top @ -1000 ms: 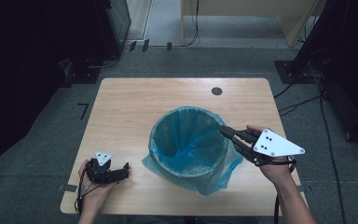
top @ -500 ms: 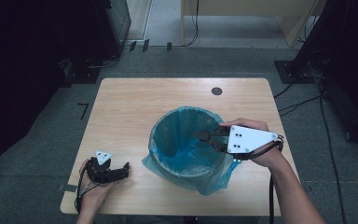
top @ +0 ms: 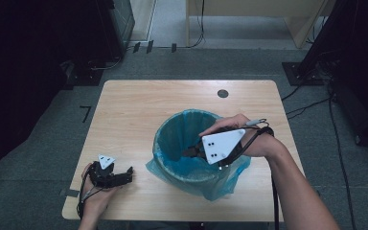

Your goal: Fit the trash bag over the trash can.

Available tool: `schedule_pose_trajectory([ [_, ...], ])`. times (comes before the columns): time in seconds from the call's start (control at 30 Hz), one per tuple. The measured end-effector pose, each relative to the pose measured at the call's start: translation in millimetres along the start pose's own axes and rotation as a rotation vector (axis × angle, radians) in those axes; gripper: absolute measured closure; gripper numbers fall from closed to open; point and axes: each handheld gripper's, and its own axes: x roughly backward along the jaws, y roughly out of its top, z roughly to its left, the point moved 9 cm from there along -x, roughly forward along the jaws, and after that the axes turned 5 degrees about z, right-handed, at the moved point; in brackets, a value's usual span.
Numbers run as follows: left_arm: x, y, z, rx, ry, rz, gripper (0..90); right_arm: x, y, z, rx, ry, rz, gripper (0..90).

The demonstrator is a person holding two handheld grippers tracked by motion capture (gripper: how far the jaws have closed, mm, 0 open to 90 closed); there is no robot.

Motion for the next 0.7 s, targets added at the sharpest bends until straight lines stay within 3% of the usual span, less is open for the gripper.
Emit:
schedule_pose_trajectory([
  [0.27, -0.5, 0.5, -0.3, 0.000, -0.002, 0.000, 0.0, -17.5, -3.6, -6.9, -0.017, 0.085, 0.094, 90.0],
  [0.53, -0.4, 0.6, -0.4, 0.000, -0.002, 0.000, 0.0, -52.4, -17.4, -9.1, -0.084, 0.171, 0.184, 90.0],
  [0.7, -0.7, 0.8, -0.5, -0.001, -0.002, -0.001, 0.0, -74.1, -26.9, -7.1, -0.081, 0.179, 0.236, 90.0],
])
